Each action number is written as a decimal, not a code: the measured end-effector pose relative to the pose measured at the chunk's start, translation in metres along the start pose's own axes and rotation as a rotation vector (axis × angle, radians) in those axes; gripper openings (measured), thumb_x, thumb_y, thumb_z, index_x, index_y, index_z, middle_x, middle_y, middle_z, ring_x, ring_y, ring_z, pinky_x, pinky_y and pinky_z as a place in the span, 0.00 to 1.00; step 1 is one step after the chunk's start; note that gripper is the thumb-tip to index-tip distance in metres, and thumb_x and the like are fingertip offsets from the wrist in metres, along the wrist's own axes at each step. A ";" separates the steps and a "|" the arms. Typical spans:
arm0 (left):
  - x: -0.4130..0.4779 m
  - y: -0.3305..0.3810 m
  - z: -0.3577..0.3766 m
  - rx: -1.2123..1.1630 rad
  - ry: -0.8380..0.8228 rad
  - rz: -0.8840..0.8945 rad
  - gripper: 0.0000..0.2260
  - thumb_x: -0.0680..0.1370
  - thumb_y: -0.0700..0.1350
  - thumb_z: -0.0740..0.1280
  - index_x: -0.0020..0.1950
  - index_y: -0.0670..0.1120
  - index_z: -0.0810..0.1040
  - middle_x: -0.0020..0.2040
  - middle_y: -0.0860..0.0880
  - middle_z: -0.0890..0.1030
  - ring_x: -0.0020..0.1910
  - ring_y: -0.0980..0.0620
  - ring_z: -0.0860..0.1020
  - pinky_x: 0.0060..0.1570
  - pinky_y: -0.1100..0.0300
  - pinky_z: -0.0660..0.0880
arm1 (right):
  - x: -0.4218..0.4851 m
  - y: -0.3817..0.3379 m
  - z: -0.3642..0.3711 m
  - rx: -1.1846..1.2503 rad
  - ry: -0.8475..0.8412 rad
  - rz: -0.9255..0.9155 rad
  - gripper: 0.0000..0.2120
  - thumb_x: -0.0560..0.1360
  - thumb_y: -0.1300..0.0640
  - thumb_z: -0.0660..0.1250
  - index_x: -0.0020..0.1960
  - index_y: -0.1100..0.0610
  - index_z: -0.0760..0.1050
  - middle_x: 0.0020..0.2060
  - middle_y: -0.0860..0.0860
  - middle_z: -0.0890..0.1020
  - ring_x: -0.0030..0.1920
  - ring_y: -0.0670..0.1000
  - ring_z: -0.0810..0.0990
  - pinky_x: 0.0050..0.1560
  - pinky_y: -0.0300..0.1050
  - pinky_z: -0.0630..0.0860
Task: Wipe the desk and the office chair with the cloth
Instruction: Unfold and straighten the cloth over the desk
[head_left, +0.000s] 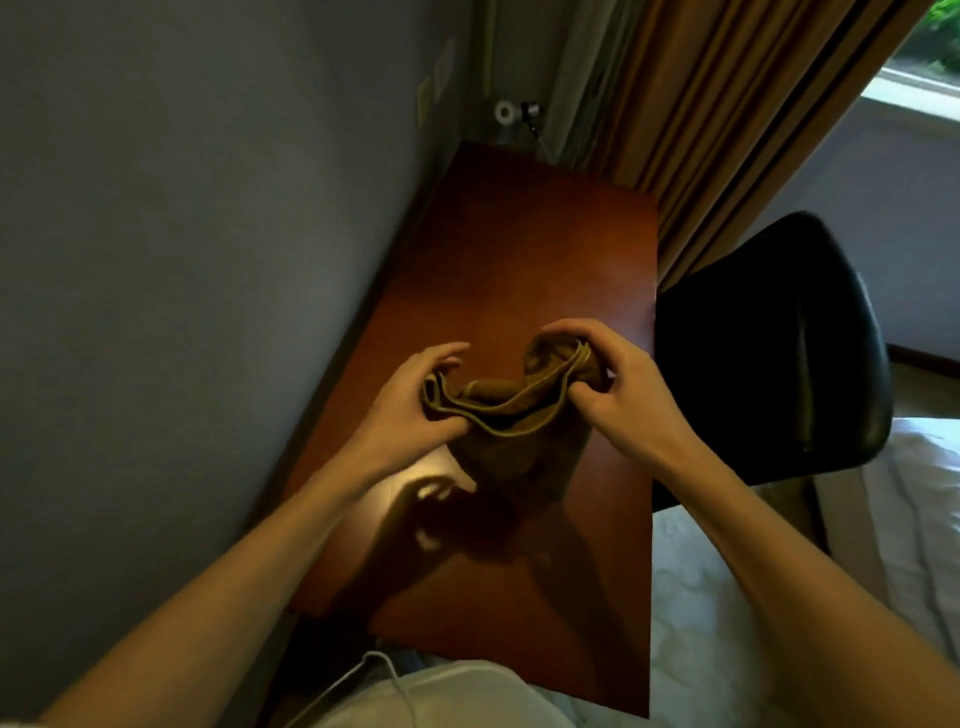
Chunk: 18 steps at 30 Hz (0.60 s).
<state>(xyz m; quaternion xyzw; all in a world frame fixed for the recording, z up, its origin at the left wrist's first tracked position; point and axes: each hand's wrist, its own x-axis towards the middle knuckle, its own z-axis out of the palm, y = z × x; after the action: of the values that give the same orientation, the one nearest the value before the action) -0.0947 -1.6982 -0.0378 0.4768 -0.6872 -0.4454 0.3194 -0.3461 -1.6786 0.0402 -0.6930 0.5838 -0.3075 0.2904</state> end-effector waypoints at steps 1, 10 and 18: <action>0.003 0.009 0.006 0.136 0.034 0.088 0.33 0.71 0.46 0.76 0.75 0.57 0.70 0.70 0.50 0.74 0.71 0.52 0.70 0.69 0.47 0.72 | 0.001 -0.003 -0.001 -0.021 0.017 -0.005 0.29 0.71 0.68 0.64 0.63 0.40 0.76 0.58 0.31 0.80 0.62 0.34 0.78 0.59 0.30 0.75; 0.039 0.048 0.067 0.489 0.129 0.289 0.34 0.71 0.66 0.73 0.71 0.50 0.72 0.62 0.51 0.76 0.60 0.50 0.74 0.55 0.56 0.71 | 0.024 -0.003 -0.017 -0.049 0.275 0.187 0.07 0.75 0.63 0.72 0.47 0.54 0.76 0.37 0.46 0.80 0.40 0.47 0.80 0.46 0.57 0.81; 0.049 0.039 0.090 0.509 -0.008 0.085 0.29 0.71 0.76 0.64 0.59 0.55 0.68 0.50 0.56 0.75 0.47 0.51 0.77 0.46 0.52 0.76 | 0.029 -0.016 -0.032 -0.251 0.433 0.210 0.19 0.76 0.53 0.72 0.35 0.50 0.64 0.32 0.50 0.72 0.35 0.52 0.73 0.36 0.50 0.70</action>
<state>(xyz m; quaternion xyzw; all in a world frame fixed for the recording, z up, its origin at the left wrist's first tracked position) -0.2040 -1.7104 -0.0373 0.5107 -0.7979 -0.2463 0.2049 -0.3564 -1.7061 0.0752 -0.5774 0.7344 -0.3420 0.1012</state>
